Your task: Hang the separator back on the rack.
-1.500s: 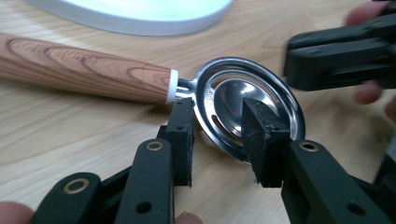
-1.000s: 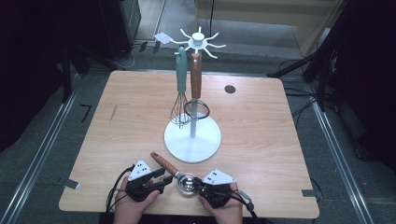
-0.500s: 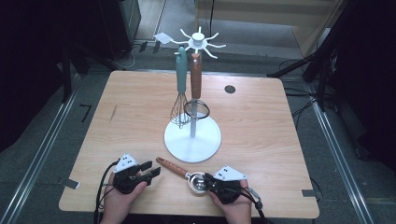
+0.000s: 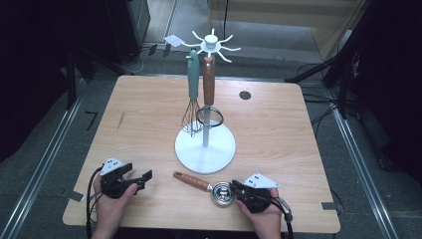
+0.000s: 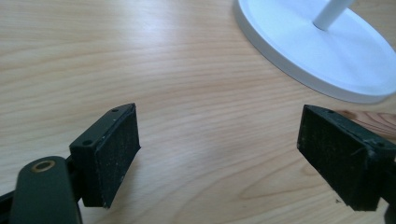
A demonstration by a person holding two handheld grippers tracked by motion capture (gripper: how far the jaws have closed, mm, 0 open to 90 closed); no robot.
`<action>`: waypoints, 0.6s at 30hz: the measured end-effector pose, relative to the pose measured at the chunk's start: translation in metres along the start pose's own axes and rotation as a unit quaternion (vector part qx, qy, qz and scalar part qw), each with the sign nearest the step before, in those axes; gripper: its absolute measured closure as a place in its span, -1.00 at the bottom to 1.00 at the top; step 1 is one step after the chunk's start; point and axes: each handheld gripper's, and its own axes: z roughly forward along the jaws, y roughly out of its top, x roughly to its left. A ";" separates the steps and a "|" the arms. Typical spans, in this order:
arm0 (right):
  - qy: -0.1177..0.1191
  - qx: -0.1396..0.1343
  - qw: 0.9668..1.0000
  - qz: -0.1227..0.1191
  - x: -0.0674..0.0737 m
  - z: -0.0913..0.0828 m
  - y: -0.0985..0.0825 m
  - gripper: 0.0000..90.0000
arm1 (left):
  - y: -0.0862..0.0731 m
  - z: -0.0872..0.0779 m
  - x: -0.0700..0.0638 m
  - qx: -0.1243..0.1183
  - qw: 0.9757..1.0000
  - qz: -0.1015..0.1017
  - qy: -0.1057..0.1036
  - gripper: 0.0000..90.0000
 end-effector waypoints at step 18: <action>-0.025 -0.003 1.000 0.001 -0.020 -0.014 -0.004 0.78 | -0.001 -0.015 0.048 -0.015 0.999 -0.030 0.043 -0.98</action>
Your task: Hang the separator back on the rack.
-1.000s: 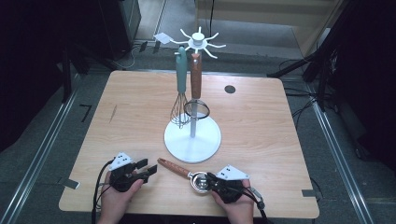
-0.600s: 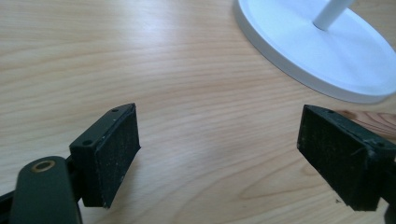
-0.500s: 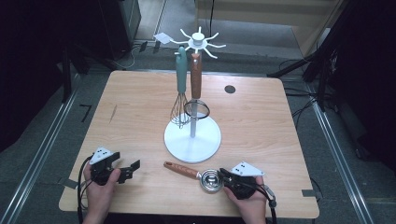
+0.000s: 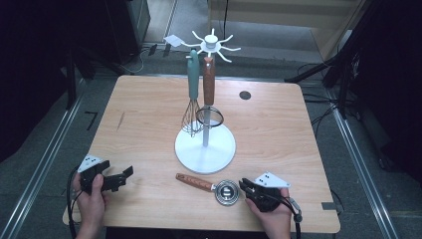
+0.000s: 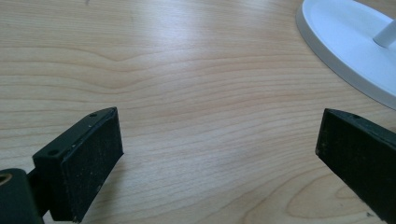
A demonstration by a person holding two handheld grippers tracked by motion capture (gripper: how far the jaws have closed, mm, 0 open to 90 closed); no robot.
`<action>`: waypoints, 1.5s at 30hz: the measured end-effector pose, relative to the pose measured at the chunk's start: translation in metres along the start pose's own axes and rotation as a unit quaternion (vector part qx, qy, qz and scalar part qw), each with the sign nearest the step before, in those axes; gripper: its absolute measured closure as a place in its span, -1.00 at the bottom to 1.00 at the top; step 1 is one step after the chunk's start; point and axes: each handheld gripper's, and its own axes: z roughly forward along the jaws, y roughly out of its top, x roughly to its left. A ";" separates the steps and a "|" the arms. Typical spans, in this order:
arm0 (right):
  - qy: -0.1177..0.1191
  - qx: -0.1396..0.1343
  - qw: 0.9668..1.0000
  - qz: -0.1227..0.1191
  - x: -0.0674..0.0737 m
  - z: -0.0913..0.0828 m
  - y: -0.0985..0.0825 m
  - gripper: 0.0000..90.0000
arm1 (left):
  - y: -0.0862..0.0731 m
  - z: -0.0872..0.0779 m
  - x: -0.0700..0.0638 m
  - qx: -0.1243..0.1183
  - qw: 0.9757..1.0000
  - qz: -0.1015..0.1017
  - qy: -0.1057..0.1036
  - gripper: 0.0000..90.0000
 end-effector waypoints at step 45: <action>0.139 0.181 0.955 -0.191 0.049 0.039 0.082 0.37 | -0.001 0.004 -0.003 0.005 1.000 0.007 -0.013 -0.98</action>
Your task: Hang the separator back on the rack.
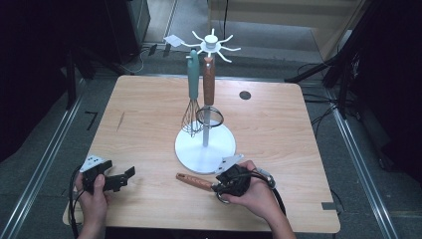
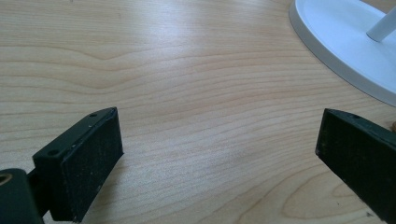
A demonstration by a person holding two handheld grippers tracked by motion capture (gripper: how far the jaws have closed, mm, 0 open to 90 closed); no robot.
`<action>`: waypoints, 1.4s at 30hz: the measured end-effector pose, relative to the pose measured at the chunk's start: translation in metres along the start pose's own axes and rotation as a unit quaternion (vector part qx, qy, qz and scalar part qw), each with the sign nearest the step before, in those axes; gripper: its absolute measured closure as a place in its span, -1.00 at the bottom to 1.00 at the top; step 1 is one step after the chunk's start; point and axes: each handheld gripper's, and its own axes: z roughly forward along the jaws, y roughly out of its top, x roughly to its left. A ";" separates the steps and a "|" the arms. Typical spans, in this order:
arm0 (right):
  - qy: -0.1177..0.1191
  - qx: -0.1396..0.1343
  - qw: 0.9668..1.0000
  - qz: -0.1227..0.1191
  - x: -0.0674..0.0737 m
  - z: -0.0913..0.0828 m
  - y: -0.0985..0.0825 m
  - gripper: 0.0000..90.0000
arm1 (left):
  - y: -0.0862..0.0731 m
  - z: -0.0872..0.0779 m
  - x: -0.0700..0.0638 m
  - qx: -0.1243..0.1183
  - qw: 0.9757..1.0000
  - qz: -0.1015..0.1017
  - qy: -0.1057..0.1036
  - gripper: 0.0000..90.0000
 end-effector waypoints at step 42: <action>-0.038 0.057 0.998 0.002 0.013 0.019 0.015 0.58 | 0.000 0.000 0.000 0.001 1.000 0.002 -0.006 -0.98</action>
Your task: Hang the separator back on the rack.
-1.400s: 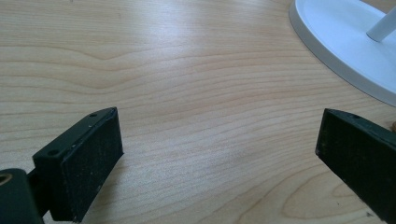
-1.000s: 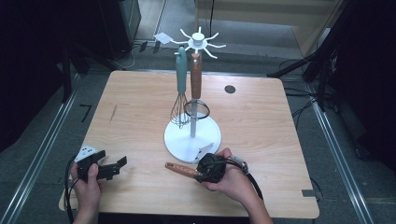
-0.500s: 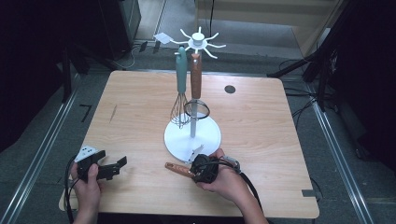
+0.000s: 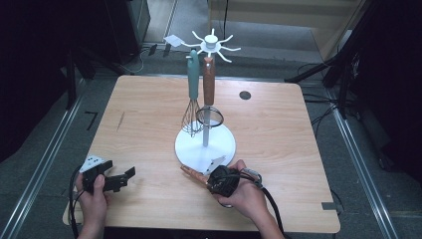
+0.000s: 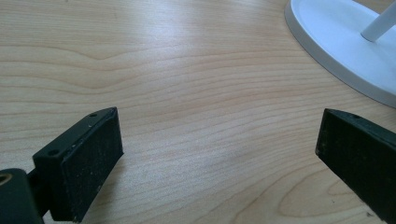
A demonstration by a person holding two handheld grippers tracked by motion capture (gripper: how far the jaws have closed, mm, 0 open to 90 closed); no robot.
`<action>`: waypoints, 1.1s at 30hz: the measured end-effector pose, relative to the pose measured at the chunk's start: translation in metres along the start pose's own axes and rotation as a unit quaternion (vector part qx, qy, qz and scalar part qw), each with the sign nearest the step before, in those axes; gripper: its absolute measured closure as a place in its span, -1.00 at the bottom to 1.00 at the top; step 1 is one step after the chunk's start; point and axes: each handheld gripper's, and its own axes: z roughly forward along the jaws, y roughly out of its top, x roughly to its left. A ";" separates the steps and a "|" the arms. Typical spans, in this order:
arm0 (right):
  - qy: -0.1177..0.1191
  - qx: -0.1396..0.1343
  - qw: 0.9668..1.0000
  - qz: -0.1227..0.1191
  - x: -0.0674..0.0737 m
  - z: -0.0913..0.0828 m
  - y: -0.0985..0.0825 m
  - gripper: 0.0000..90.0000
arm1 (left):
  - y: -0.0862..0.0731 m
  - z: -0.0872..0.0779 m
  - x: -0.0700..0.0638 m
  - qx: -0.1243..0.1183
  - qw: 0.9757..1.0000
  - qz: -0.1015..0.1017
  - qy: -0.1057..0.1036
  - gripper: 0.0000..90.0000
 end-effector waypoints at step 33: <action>-0.055 -0.182 0.973 0.129 -0.044 -0.045 -0.054 0.58 | 0.000 0.000 0.000 0.001 1.000 0.000 -0.003 -0.98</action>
